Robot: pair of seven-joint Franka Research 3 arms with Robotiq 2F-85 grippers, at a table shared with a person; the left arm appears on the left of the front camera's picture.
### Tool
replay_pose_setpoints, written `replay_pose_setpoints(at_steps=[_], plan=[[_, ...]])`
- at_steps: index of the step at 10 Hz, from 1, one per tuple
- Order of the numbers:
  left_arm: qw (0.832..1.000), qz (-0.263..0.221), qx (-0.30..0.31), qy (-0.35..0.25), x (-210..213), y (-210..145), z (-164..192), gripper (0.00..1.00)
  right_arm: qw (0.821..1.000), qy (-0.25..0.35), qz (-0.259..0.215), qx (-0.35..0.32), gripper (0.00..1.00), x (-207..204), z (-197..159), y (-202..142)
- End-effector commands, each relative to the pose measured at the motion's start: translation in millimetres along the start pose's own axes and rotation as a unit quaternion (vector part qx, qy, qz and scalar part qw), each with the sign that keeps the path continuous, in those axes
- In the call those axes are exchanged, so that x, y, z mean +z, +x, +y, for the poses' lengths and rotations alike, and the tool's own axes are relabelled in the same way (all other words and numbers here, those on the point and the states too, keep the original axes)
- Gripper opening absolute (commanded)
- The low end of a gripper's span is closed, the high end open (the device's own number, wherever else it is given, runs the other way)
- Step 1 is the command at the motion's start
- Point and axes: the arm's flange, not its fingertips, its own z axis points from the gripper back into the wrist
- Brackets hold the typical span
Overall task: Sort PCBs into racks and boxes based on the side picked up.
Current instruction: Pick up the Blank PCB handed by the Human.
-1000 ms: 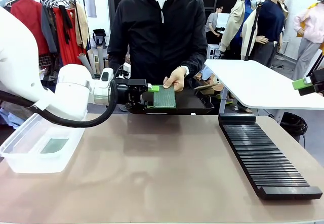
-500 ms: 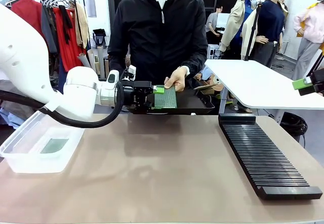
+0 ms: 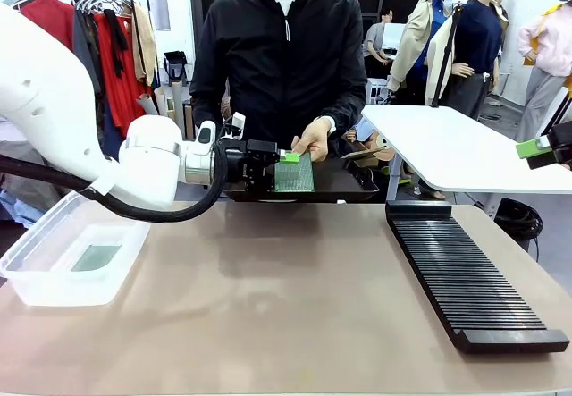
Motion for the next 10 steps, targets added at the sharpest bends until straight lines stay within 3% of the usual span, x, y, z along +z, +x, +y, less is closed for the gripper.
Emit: replay_pose_setpoints(at_steps=[1,3,10], plan=[[1.0,-0.006,0.008,0.002,-5.7,1.6,0.8,0.35,1.0,0.01,-0.014,0.007,1.0,-1.8,-0.5,2.1],[1.0,-0.006,0.01,0.002,-5.6,1.7,1.4,0.0,1.0,0.01,-0.014,0.007,1.0,-1.8,-0.5,2.1],[1.0,0.0,0.009,0.001,-0.6,-1.0,1.7,0.0,1.0,0.01,-0.014,0.007,1.0,-1.8,-0.5,2.1]])
